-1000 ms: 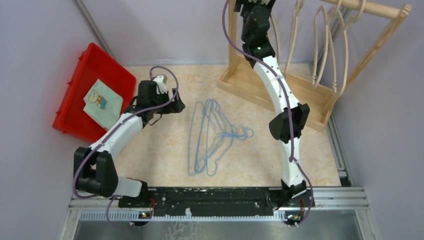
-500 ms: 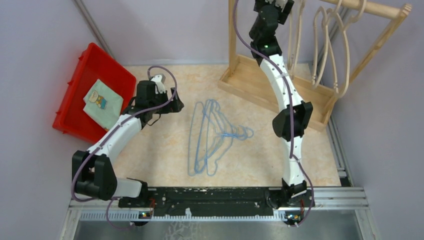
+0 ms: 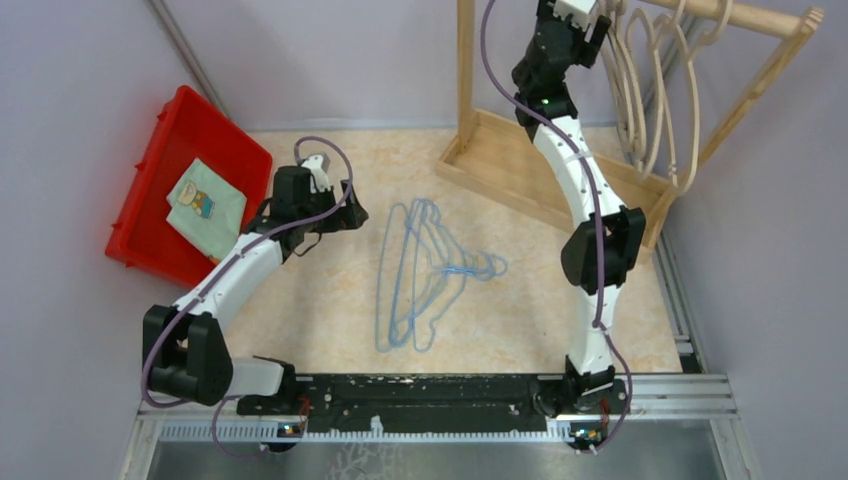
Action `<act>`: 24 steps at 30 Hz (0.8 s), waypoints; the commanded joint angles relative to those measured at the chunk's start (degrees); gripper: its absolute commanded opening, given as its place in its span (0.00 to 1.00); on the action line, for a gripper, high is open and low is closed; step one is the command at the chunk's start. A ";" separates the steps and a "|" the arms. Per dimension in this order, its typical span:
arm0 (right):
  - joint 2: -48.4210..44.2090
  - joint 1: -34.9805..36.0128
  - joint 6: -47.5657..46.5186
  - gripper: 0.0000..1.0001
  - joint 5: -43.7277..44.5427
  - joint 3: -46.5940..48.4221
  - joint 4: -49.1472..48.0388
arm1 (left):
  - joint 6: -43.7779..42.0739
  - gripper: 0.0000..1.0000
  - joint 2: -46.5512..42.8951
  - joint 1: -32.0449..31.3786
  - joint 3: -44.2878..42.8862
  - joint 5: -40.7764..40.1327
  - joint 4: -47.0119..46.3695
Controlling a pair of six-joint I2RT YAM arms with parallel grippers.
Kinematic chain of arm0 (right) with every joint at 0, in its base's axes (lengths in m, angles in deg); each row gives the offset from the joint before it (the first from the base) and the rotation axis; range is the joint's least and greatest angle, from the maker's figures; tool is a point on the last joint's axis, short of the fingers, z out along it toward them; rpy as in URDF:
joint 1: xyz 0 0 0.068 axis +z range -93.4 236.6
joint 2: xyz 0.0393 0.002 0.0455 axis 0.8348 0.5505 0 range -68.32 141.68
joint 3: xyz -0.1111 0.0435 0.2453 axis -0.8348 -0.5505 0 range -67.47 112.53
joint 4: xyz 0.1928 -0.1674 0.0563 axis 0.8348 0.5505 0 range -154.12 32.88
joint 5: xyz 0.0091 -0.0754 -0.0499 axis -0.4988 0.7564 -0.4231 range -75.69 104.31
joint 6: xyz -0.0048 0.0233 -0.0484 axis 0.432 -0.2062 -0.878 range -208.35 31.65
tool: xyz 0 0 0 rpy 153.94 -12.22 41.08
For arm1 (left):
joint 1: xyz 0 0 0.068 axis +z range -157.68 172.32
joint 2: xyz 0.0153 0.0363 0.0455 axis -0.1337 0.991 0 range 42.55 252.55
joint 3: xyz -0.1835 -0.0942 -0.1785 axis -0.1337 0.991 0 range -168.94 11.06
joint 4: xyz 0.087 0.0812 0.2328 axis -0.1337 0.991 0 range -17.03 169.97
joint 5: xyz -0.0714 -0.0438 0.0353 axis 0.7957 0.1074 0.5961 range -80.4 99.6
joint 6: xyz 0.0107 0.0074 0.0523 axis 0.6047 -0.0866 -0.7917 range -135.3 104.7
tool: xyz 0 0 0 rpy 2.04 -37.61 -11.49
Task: Organize the hangers
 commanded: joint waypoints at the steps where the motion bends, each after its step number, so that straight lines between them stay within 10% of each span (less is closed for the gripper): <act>1: -7.06 -1.68 -0.86 0.77 3.14 -2.67 -3.77 | 0.86 1.00 -2.05 0.29 1.35 1.09 -0.74; 24: -22.08 -12.27 2.37 0.77 6.49 -20.25 -2.02 | -0.52 1.00 -4.55 0.29 3.31 2.96 0.65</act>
